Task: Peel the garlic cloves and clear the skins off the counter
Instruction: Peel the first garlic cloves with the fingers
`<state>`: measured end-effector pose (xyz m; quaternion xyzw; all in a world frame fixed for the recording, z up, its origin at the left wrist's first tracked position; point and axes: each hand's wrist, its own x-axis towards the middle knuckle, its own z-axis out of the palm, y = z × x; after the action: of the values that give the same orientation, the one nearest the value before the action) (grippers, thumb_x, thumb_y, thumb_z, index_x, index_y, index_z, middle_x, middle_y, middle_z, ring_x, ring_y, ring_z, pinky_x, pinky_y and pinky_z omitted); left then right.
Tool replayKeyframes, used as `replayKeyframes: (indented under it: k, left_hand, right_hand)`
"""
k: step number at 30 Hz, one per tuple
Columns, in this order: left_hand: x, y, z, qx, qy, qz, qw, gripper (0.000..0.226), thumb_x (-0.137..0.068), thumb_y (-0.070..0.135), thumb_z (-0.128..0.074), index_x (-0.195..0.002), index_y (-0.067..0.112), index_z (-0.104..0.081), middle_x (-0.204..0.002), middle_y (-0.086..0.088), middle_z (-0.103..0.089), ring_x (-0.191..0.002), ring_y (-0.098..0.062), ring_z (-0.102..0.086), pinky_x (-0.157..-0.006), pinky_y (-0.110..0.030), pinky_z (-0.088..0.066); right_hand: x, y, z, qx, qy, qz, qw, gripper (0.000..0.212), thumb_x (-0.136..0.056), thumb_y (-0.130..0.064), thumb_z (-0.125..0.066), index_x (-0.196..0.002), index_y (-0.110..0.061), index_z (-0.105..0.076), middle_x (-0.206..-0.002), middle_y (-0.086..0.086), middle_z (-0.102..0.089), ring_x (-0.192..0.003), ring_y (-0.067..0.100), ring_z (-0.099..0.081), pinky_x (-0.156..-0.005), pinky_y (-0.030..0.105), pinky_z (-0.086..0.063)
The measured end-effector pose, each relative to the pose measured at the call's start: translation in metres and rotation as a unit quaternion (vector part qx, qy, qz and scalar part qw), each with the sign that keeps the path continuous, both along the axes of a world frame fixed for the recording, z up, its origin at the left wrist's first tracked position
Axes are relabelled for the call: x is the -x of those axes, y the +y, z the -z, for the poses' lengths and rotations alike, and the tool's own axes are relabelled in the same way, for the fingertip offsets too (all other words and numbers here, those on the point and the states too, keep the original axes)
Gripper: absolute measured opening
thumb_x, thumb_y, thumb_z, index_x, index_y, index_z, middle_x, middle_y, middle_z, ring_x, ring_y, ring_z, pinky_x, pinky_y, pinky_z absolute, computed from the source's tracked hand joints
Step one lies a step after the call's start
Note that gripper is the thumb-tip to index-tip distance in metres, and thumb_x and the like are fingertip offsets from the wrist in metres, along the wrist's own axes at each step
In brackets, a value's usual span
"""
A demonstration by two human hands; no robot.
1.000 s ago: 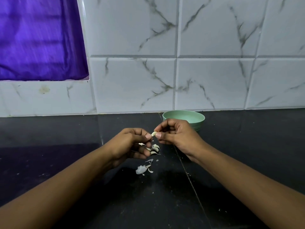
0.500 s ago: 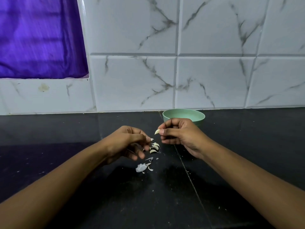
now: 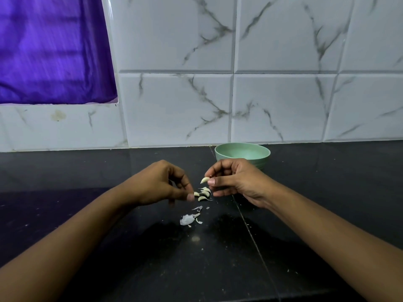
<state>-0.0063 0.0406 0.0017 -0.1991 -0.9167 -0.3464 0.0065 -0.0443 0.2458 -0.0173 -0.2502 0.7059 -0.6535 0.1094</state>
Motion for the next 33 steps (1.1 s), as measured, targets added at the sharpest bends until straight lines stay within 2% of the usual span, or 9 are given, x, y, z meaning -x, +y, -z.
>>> replayKeyframes:
  k: [4,8,13,17,21,26,33]
  left_hand:
    - [0.002,0.000,0.002,-0.030,0.031,-0.026,0.999,0.013,-0.090,0.024,-0.062,-0.087,0.017,-0.072,-0.076,0.005,-0.073,-0.062,-0.011,-0.069,-0.044,-0.022,-0.042]
    - [-0.001,0.007,0.006,-0.078,0.100,-0.043,0.991,0.009,-0.082,0.025,-0.072,-0.089,0.021,-0.074,-0.072,0.011,-0.073,-0.066,-0.008,-0.070,-0.050,-0.020,-0.049]
    - [-0.004,0.015,0.011,-0.051,0.201,-0.057,0.977,0.004,-0.076,0.027,-0.078,-0.080,0.026,-0.076,-0.064,0.023,-0.068,-0.060,-0.002,-0.068,-0.059,-0.016,-0.049]
    - [-0.004,0.016,0.012,-0.039,0.214,-0.068,0.974,0.003,-0.078,0.025,-0.077,-0.077,0.028,-0.076,-0.059,0.025,-0.066,-0.058,0.001,-0.066,-0.058,-0.012,-0.046]
    - [-0.004,0.019,0.013,-0.042,0.218,-0.088,0.971,0.008,-0.078,0.019,-0.075,-0.072,0.024,-0.075,-0.057,0.020,-0.066,-0.056,0.000,-0.065,-0.054,-0.011,-0.044]
    - [-0.005,0.020,0.012,-0.054,0.217,-0.091,0.970,0.013,-0.077,0.017,-0.076,-0.067,0.025,-0.074,-0.055,0.018,-0.066,-0.053,0.004,-0.062,-0.051,-0.007,-0.039]
    - [-0.006,0.024,0.014,-0.054,0.236,-0.104,0.965,0.007,-0.074,0.019,-0.077,-0.068,0.022,-0.074,-0.058,0.017,-0.068,-0.056,0.004,-0.065,-0.054,-0.011,-0.044]
  right_hand:
    - [-0.001,0.000,0.000,0.003,0.002,-0.005,1.000,0.014,-0.078,0.006,-0.067,-0.083,-0.008,-0.065,-0.067,-0.002,-0.066,-0.064,0.007,-0.065,-0.057,0.023,-0.056]
    - [-0.001,-0.001,0.000,0.012,0.018,0.006,1.000,0.014,-0.078,0.007,-0.068,-0.082,-0.007,-0.065,-0.067,-0.001,-0.067,-0.065,0.007,-0.065,-0.059,0.023,-0.057]
    - [-0.002,-0.003,0.000,0.009,0.060,0.034,0.998,0.015,-0.077,0.007,-0.069,-0.078,-0.008,-0.065,-0.070,0.003,-0.066,-0.063,0.007,-0.063,-0.059,0.021,-0.056]
    - [-0.004,-0.006,0.001,0.009,0.094,0.042,0.995,0.016,-0.076,0.007,-0.071,-0.076,-0.009,-0.065,-0.071,0.007,-0.065,-0.065,0.013,-0.062,-0.064,0.025,-0.057]
    - [-0.006,-0.008,0.001,-0.009,0.141,0.061,0.988,0.017,-0.075,0.004,-0.073,-0.075,-0.011,-0.067,-0.073,0.012,-0.064,-0.072,0.023,-0.060,-0.078,0.040,-0.055]
    - [-0.006,-0.010,0.001,-0.025,0.172,0.081,0.981,0.019,-0.074,0.000,-0.076,-0.072,-0.017,-0.068,-0.073,0.010,-0.067,-0.072,0.023,-0.061,-0.082,0.047,-0.054]
    - [-0.005,-0.011,0.003,-0.003,0.158,0.077,0.984,0.020,-0.074,0.004,-0.075,-0.071,-0.014,-0.067,-0.072,0.009,-0.067,-0.073,0.023,-0.062,-0.080,0.040,-0.055]
